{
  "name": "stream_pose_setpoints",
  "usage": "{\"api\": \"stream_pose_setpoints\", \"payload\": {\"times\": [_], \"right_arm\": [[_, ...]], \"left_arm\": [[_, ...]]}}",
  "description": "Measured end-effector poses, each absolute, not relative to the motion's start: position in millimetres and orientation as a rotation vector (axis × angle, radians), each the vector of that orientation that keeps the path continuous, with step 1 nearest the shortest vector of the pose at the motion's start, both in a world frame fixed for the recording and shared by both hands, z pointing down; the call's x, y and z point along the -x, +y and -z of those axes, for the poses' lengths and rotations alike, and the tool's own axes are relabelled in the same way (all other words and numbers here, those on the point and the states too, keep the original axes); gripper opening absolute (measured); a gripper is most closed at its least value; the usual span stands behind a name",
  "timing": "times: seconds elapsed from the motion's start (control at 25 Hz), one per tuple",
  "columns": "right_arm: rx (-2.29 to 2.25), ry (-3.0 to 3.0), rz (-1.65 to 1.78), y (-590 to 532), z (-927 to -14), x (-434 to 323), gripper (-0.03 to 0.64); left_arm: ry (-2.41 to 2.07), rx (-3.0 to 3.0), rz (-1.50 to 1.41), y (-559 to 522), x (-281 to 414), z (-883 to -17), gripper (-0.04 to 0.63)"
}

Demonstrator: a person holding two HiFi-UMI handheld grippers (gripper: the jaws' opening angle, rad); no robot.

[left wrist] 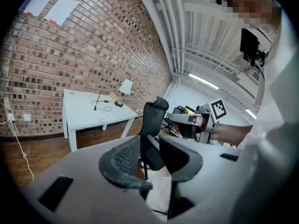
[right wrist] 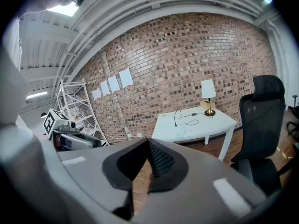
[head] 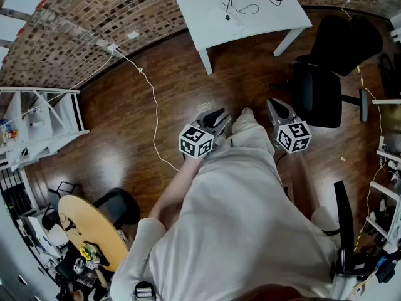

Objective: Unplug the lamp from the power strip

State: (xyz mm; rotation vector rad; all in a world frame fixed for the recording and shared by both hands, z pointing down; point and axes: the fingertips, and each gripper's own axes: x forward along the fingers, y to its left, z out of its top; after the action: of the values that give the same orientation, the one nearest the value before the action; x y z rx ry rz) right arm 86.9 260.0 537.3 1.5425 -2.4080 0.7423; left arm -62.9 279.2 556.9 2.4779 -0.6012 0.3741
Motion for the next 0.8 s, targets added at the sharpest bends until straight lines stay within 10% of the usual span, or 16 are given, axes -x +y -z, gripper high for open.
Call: {"api": "stream_pose_setpoints", "payload": {"times": [0.8], "right_arm": [[-1.268, -2.515, -0.641, 50.4, -521.7, -171.9, 0.002]], "left_arm": [[-0.968, -2.312, -0.374, 106.1, -8.5, -544.4, 0.029]]}}
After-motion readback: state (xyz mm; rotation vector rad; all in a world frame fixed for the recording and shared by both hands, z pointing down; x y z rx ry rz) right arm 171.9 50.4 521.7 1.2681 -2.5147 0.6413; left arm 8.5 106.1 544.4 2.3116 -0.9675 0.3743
